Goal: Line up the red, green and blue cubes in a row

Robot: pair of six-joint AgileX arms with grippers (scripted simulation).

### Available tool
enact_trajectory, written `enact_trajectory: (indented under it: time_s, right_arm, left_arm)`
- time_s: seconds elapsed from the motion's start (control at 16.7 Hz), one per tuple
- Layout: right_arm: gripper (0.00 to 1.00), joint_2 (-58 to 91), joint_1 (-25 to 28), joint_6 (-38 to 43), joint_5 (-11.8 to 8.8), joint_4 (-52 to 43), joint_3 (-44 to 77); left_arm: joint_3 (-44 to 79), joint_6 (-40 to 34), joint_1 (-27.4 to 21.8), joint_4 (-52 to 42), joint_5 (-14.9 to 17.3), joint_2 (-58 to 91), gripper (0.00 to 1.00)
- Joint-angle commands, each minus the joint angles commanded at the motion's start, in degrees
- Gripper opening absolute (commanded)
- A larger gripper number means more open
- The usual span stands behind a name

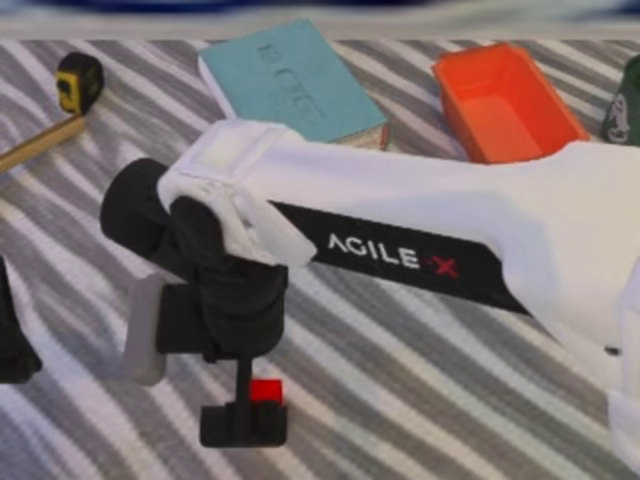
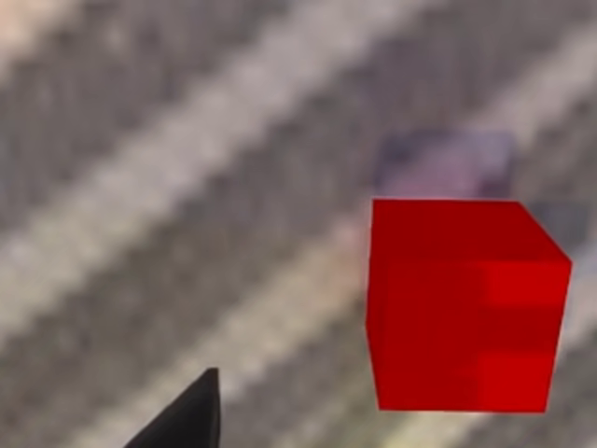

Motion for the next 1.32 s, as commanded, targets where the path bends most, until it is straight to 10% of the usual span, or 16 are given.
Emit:
enact_trajectory:
  time_s: [0.72, 1.32]
  right_arm:
    - [1.00, -6.7, -2.8, 1.1, -0.5, -1.1, -0.5]
    - [1.00, -57.6, -25.8, 13.8, -2.9, 27.9, -42.4]
  left_arm:
    - [4.9, -1.1, -1.6, -3.4, 0.2, 5.0, 1.00]
    - [40.2, -9.1, -11.2, -28.6, 0.1, 51.8, 1.00]
